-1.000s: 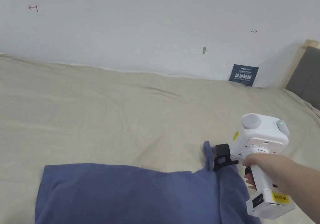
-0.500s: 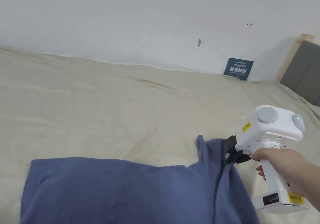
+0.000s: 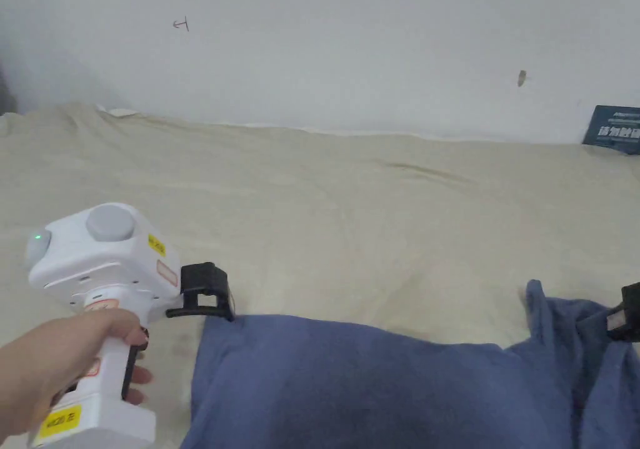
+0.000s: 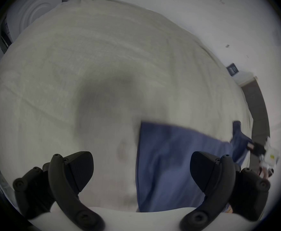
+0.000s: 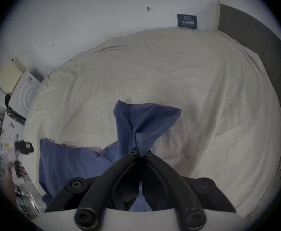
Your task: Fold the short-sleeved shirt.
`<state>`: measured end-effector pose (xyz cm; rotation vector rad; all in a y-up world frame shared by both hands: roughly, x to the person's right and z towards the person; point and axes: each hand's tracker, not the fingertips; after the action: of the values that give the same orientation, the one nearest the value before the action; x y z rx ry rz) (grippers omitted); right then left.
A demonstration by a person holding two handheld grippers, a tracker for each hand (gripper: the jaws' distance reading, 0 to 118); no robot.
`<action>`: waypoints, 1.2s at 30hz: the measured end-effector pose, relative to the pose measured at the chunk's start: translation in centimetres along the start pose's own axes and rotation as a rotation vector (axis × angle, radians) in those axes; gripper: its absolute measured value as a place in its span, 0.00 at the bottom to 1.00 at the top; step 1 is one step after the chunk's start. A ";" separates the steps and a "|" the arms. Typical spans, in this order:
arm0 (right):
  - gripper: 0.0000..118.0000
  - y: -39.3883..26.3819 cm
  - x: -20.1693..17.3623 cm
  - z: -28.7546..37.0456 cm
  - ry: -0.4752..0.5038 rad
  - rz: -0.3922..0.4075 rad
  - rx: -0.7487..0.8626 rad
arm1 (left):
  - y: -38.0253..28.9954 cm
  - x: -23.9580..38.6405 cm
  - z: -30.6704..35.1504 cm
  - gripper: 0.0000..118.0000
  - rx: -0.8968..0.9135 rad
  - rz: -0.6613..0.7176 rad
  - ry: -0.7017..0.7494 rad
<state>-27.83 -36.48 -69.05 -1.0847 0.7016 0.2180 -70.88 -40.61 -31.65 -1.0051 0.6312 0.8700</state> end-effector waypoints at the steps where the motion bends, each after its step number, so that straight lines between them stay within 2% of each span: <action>1: 0.00 0.0 0.1 -0.4 0.005 -0.002 -0.010 | 0.8 0.3 -1.0 0.98 -0.015 0.007 0.005; 3: 0.00 0.0 0.1 -1.0 0.022 -0.006 -0.028 | 1.0 1.9 -2.2 0.98 -0.015 0.001 -0.009; 5: 0.00 0.2 0.3 -1.8 0.027 -0.004 -0.036 | 1.2 3.6 -3.6 0.98 -0.002 -0.077 -0.002; 9: 0.00 0.1 0.1 -2.6 0.041 0.015 -0.057 | 0.0 6.0 -5.6 0.97 -0.067 -0.224 0.156; 12: 0.00 0.1 0.0 -3.0 0.050 0.025 -0.068 | -0.3 6.8 -5.0 0.73 -0.027 -0.262 0.231; 13: 0.00 -0.2 -0.1 -3.0 0.055 0.027 -0.065 | -0.5 6.9 -4.4 0.48 -0.012 -0.267 0.224; 16: 0.00 -0.3 -0.1 -3.1 0.078 0.019 -0.064 | -1.3 7.3 -3.0 0.19 0.010 -0.328 0.181; 17: 0.00 -0.6 -0.2 -3.0 0.086 0.016 -0.061 | -1.5 7.3 -2.8 0.02 -0.021 -0.338 0.124; 20: 0.00 -0.9 -0.3 -2.5 0.092 0.025 -0.053 | -1.9 7.6 -2.8 0.02 -0.031 -0.368 0.143; 23: 0.00 -1.1 -0.7 -1.2 0.054 0.056 -0.003 | -2.4 7.9 -2.0 0.02 -0.015 -0.387 0.160; 26: 0.00 -1.3 -0.2 1.4 0.138 0.014 0.042 | -2.8 8.3 0.4 0.02 0.035 -0.349 0.121; 28: 0.00 -1.5 0.3 4.0 0.150 -0.003 0.076 | -2.9 8.8 3.1 0.02 0.063 -0.359 0.098; 36: 0.00 -3.9 1.0 20.3 0.156 0.042 0.235 | -7.1 12.0 19.6 0.02 0.248 -0.407 -0.030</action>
<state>-16.73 -20.91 -61.13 -0.8688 0.8676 0.0840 -57.34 -20.84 -29.81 -0.8532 0.4725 0.4358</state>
